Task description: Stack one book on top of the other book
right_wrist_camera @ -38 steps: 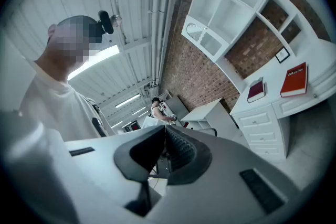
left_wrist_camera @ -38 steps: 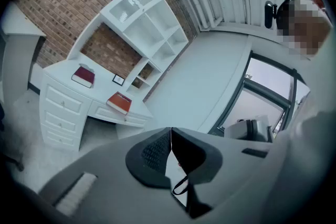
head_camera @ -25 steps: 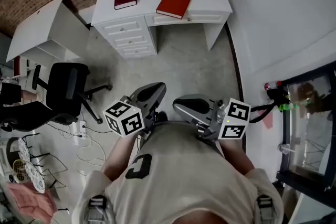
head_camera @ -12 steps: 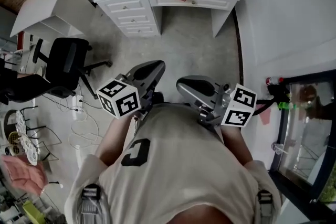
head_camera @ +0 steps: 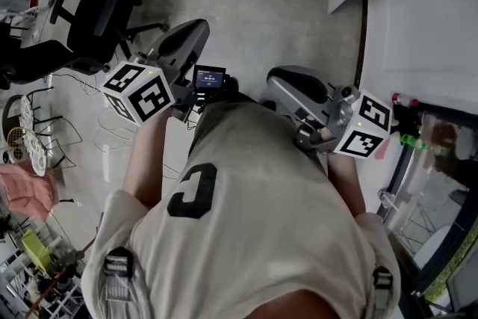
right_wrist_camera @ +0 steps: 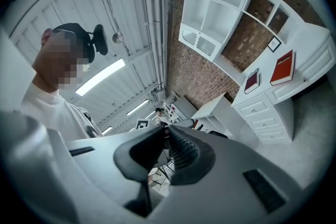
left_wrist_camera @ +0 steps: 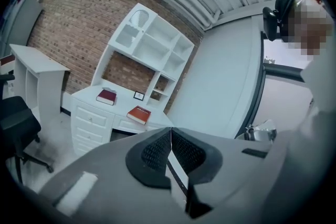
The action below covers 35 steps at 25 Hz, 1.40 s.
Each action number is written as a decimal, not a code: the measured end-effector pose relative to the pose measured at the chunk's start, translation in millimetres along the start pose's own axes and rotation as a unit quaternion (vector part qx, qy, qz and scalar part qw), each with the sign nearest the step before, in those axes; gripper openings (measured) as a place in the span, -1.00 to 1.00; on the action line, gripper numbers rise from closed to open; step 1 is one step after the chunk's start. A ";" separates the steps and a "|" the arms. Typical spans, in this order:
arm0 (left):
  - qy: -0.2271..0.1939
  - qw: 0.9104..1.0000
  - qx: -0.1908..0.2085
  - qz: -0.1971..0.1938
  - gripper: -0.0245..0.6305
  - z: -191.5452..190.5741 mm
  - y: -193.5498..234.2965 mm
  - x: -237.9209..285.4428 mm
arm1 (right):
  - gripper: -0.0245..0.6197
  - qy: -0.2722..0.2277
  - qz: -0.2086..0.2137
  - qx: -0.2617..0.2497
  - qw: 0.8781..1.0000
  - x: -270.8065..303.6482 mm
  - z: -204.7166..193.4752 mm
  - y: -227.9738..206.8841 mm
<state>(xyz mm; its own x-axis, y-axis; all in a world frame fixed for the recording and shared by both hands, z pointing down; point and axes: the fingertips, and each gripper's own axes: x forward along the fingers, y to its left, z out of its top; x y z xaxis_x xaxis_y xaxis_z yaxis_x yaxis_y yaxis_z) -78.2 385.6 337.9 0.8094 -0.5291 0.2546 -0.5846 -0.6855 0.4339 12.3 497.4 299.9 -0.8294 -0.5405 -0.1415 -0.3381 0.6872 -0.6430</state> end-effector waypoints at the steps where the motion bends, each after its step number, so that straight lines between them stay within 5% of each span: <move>1: 0.003 1.000 -0.001 -0.001 -0.91 -1.2 5.3 -0.3 | -0.90 0.005 -0.001 0.001 1.000 7.7 -1.0 -2.8; 6: 0.020 0.999 0.038 0.014 -0.91 -1.1 20.7 -2.7 | -0.90 0.012 -0.016 0.009 1.000 23.9 0.5 -11.8; 15: 0.033 0.998 0.043 0.015 -0.91 -0.6 52.0 -3.0 | -0.90 0.044 -0.026 0.022 0.998 59.3 -3.5 -26.8; 24: 0.021 0.999 0.036 -0.022 -0.91 32.1 102.6 4.9 | -0.90 0.052 -0.041 -0.042 0.997 118.6 16.0 -33.0; 35: 0.010 1.000 0.014 -0.020 -0.91 47.5 165.2 -12.0 | -0.90 0.083 -0.055 -0.034 0.994 178.7 14.1 -51.4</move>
<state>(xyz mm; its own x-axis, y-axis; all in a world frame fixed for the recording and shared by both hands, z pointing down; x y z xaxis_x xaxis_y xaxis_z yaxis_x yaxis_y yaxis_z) -187.1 255.0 365.5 0.8328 -0.4918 0.2542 -0.5531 -0.7198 0.4194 -112.3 358.6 297.1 -0.8454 -0.5311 0.0565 -0.4560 0.6626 -0.5941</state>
